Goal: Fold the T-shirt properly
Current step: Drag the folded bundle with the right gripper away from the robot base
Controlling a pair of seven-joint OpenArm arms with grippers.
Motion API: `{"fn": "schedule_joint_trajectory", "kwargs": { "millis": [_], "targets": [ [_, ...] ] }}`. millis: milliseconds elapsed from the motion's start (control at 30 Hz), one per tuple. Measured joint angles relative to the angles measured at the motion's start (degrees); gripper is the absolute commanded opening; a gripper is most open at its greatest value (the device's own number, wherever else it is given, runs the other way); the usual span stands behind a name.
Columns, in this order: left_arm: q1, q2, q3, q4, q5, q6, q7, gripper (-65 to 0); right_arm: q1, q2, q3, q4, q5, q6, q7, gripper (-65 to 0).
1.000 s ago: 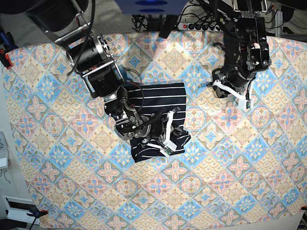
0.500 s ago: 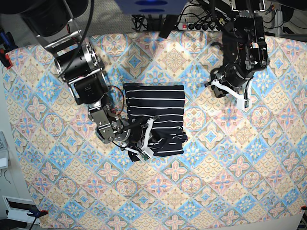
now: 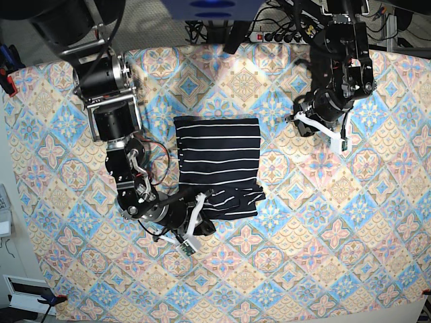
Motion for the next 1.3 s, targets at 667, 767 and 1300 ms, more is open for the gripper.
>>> {"fn": "schedule_joint_trajectory", "kwargs": {
  "millis": [667,767,1300],
  "targets": [
    [-0.28,0.02,0.07,0.0,-0.04,-0.04,-0.22,-65.0,-12.68,-2.08,-9.9,13.4,-0.46,0.0,-5.66,-64.8],
    [-0.28,0.04,0.07,0.0,-0.07,-0.07,-0.22,-65.0,-12.7,-2.4,-12.76,13.46,-0.44,0.02,-5.66,-64.8],
    [0.37,0.5,-3.63,0.02,-0.07,0.04,0.2,-65.0,-12.41,-7.98,-24.41,8.04,-11.56,-5.57,-4.9,-64.7]
  ]
}}
